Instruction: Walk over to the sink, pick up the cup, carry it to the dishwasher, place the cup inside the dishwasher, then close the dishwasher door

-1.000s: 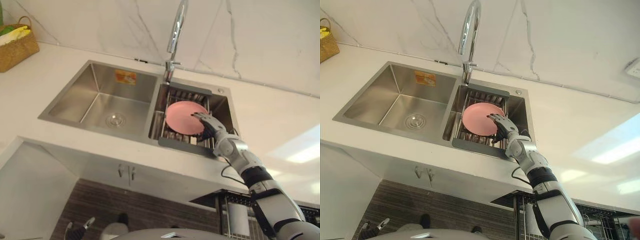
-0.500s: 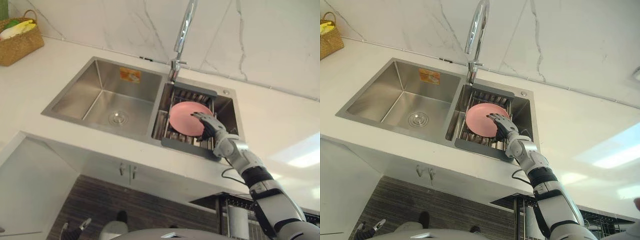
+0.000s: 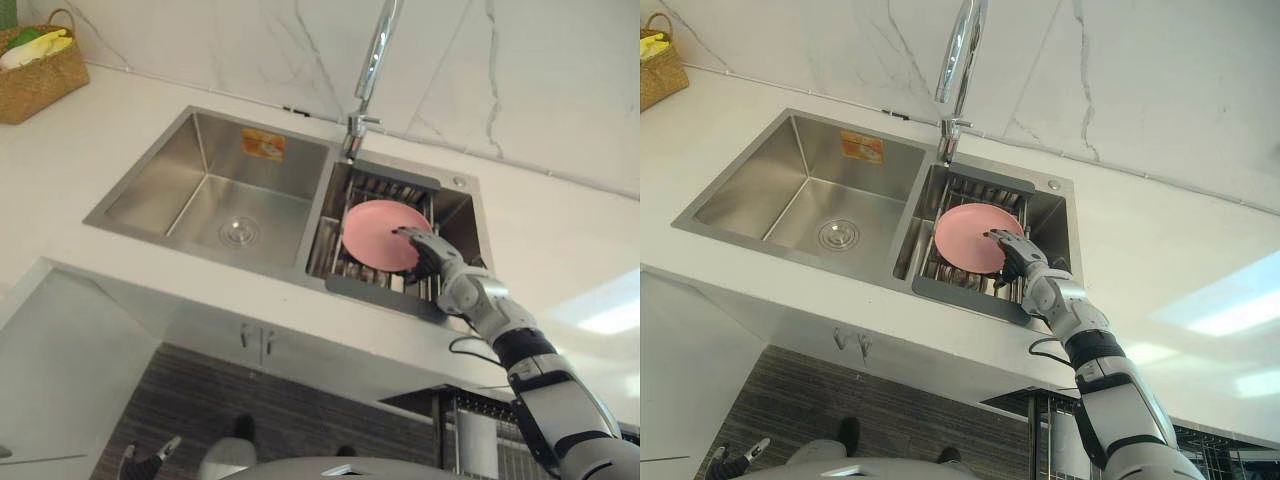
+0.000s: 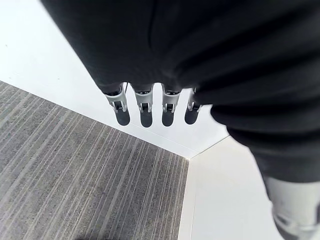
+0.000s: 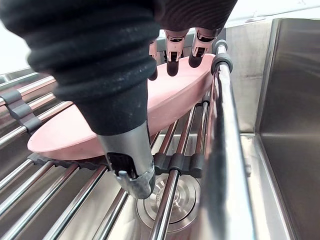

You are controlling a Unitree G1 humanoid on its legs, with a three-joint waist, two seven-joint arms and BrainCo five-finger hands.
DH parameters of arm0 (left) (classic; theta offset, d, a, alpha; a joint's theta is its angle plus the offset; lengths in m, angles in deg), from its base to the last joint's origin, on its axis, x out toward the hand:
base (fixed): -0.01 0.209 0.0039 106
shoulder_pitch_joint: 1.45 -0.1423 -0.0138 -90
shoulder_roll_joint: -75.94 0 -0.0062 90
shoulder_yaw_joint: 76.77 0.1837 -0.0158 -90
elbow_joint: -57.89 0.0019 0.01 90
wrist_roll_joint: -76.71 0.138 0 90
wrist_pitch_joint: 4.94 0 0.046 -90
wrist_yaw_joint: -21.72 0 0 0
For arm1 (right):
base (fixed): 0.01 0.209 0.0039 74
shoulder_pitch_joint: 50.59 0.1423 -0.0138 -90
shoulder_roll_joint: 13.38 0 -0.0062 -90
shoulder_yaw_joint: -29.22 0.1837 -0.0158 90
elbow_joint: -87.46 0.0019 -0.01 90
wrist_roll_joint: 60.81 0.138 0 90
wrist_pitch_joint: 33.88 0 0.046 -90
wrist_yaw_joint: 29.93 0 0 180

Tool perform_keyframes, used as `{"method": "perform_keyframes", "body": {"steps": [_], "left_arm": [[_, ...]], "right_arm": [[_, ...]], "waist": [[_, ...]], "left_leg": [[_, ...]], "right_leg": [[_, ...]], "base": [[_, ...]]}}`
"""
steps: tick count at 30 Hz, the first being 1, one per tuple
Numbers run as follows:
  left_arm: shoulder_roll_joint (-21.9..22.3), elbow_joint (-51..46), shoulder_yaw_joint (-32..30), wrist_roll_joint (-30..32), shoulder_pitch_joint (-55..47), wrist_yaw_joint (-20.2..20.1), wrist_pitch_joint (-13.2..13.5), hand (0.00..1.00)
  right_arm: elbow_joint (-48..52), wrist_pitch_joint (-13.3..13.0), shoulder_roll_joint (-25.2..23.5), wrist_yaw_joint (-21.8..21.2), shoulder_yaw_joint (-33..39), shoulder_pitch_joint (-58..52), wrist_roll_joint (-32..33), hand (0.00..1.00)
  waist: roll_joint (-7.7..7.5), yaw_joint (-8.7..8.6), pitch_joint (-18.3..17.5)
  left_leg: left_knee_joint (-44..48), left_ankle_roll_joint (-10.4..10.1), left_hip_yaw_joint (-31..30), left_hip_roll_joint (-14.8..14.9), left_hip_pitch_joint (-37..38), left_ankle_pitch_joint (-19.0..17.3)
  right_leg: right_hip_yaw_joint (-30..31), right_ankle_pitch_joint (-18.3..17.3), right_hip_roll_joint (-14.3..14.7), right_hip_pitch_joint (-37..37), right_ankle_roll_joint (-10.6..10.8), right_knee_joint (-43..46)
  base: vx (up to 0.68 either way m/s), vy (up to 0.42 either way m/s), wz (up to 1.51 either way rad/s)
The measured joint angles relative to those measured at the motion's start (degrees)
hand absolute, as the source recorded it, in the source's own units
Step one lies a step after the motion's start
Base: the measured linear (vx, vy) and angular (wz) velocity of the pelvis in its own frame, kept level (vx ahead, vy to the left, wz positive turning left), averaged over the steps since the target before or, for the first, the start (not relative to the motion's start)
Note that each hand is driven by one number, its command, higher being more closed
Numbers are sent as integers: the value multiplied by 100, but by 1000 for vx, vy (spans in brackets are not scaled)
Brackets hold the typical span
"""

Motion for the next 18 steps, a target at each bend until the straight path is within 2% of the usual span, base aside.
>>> {"method": "perform_keyframes", "body": {"steps": [1, 6, 18], "left_arm": [[-3, 0, 1, 0, 0, 0, 0, 0], [-14, 0, 10, 1, 0, -9, -8, 0], [-23, -2, 13, -1, 0, -6, 56, 0]], "right_arm": [[0, -7, 1, 0, 0, 0, 0, 100], [0, -107, 3, 29, 0, 0, -9, 100], [-121, -225, 2, 911, 8, -59, -492, 100]], "waist": [[0, 0, 0], [0, -7, 0], [10, -6, 7]], "left_leg": [[0, 0, 0, 0, 0, 0], [0, 0, 2, 0, 2, 0], [-3, -59, 41, 10, -16, -66]], "right_leg": [[0, 0, 0, 0, 0, 0], [2, -3, 0, 1, -3, 2], [29, -68, 0, 15, -27, 3]], "base": [[0, 0, 0], [0, 0, 0], [0, 0, 0]]}}
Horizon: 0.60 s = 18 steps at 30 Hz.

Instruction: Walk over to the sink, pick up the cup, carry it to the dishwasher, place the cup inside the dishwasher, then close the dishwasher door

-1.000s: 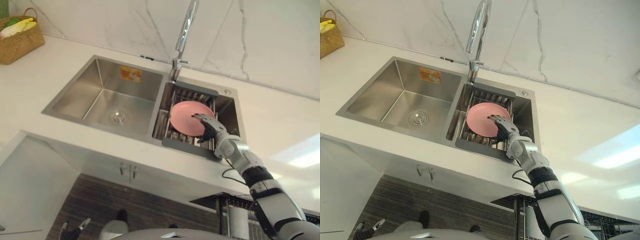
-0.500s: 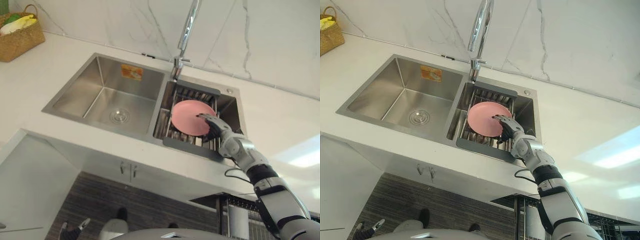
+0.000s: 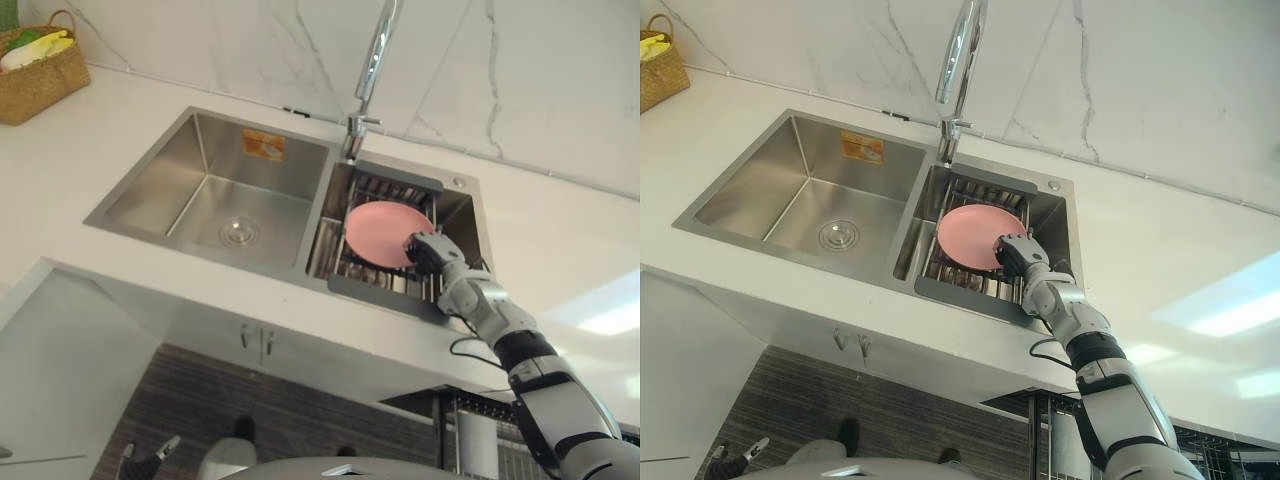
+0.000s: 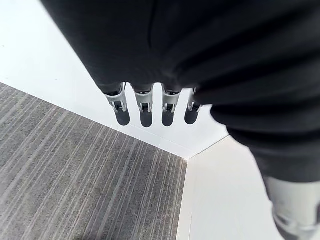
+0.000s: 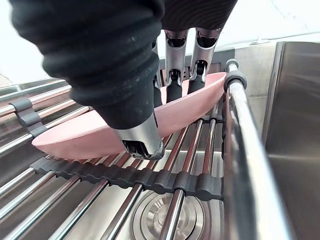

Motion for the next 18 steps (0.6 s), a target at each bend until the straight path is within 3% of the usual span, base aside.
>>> {"method": "perform_keyframes", "body": {"steps": [9, 18], "left_arm": [[-5, -38, 0, -2, 2, 17, 47, 0], [-2, -41, 8, -3, -8, 50, 95, 0]], "right_arm": [[245, 24, 3, 939, 91, -129, -187, 100], [850, 141, 200, 1234, 560, -136, -52, 100]], "waist": [[4, -40, -1], [69, -113, -37]], "left_leg": [[2, -1, 193, 28, 60, -21], [5, 0, 269, 52, 159, -20]], "right_leg": [[90, -6, 9, 6, 29, 28], [169, -5, 21, 0, 28, 56]], "base": [[10, 1, -5], [5, -6, -4]]}}
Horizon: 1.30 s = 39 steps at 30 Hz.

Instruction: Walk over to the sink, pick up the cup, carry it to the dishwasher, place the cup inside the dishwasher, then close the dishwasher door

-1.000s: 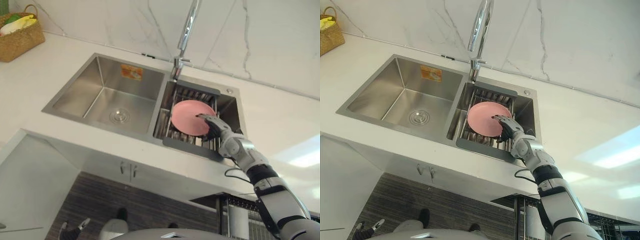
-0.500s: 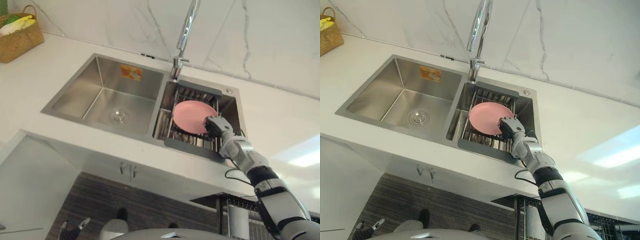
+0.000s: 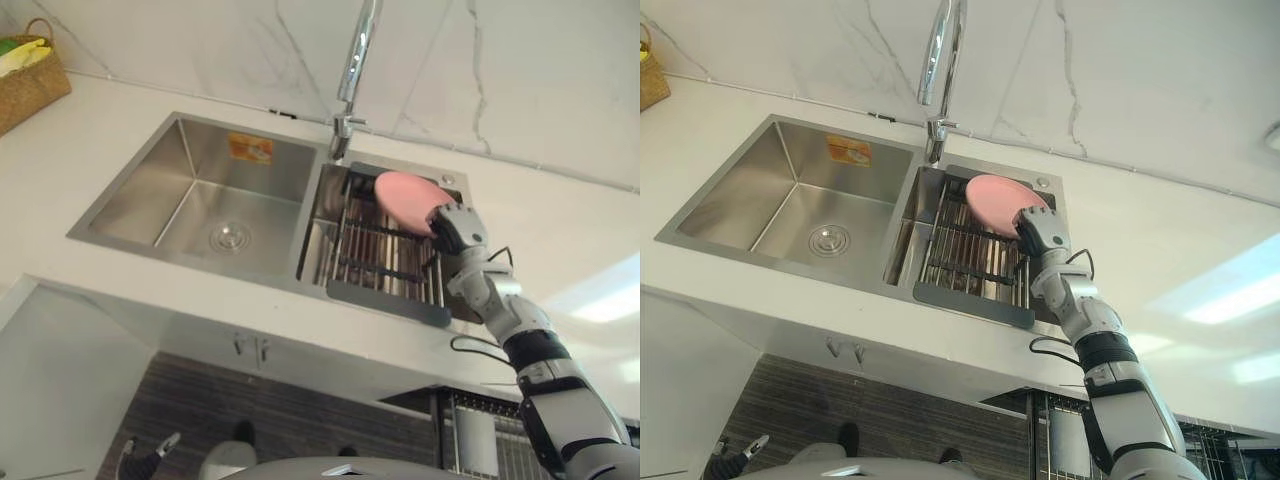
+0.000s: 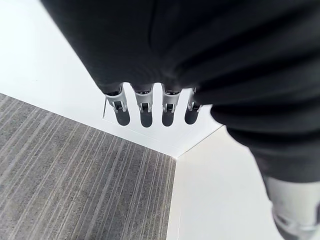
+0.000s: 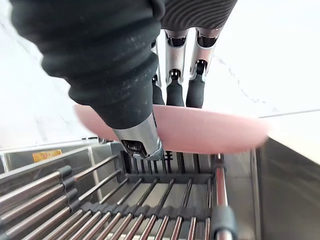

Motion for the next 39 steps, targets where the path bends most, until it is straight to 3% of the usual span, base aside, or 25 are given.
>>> {"method": "perform_keyframes", "body": {"steps": [13, 21, 29, 39], "left_arm": [[63, 5, 23, -7, -33, 75, 4, 0], [65, 4, 126, -104, -40, 77, 4, 0], [69, 6, 128, -110, -48, 77, 0, 0], [135, 5, 89, -110, -61, 77, 1, 0]], "right_arm": [[367, -72, 116, -120, 7, -105, 222, 100], [456, -91, 121, -528, 6, -105, 871, 100], [478, -277, 59, -1066, 7, -104, 2007, 100], [513, -272, -88, -1734, 47, -104, 2461, 100]], "waist": [[160, -92, -118], [161, -105, -130], [147, -92, -156], [150, -97, -157]], "left_leg": [[-1, -41, 140, 69, 2, -38], [32, -9, 128, 66, 47, -15], [0, 10, 72, 64, 66, 22], [-1, 22, 44, 45, -10, 73]], "right_leg": [[148, -7, 30, -54, -6, 29], [134, 3, 32, -48, 0, 22], [113, 26, 32, -12, 0, 23], [55, 79, 31, -19, -1, -54]], "base": [[-21, -6, -5], [17, -2, 0], [-14, -3, 1], [0, 0, 2]]}}
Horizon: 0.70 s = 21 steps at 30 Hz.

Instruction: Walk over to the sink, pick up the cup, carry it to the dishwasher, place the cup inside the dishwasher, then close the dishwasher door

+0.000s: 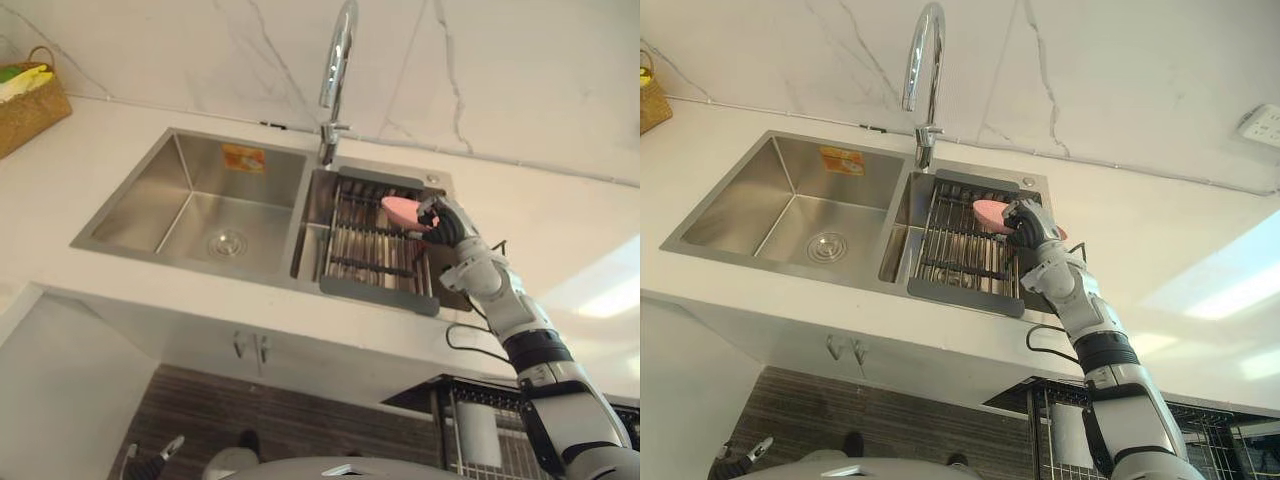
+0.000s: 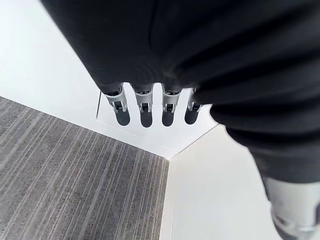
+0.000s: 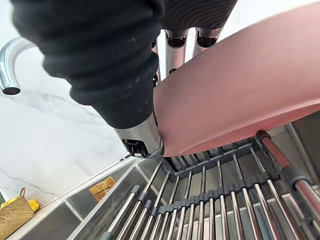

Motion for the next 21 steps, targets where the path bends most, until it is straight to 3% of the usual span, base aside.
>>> {"method": "perform_keyframes", "body": {"steps": [1, 2, 15, 21], "left_arm": [[11, 0, -10, 0, -3, 0, 0, 0], [46, 0, -64, 1, -5, 0, 1, 0], [104, -2, -96, 5, -14, 0, 9, 0], [112, -3, -100, 6, -23, 4, 16, 0]], "right_arm": [[2, 0, -33, -58, 59, 0, 6, 100], [9, 5, -103, -115, 140, 0, 96, 0], [187, 108, -142, -388, 189, 0, 796, 0], [460, 140, -143, -410, 363, 40, 834, 0]], "waist": [[0, 0, 0], [-1, -1, 0], [0, -34, 0], [-6, -68, -2]], "left_leg": [[0, 0, -2, -1, 1, 1], [0, 1, -7, -3, 2, 2], [0, -1, -80, -9, 26, 1], [-1, -12, 21, 9, 80, -10]], "right_leg": [[-2, 0, 0, 2, 0, 0], [-8, 0, -1, 5, 0, -1], [-78, 4, -1, 83, 5, -23], [17, 14, 8, 85, -5, -23]], "base": [[0, 0, 0], [0, 0, 0], [3, 1, 3], [-3, 2, -7]]}}
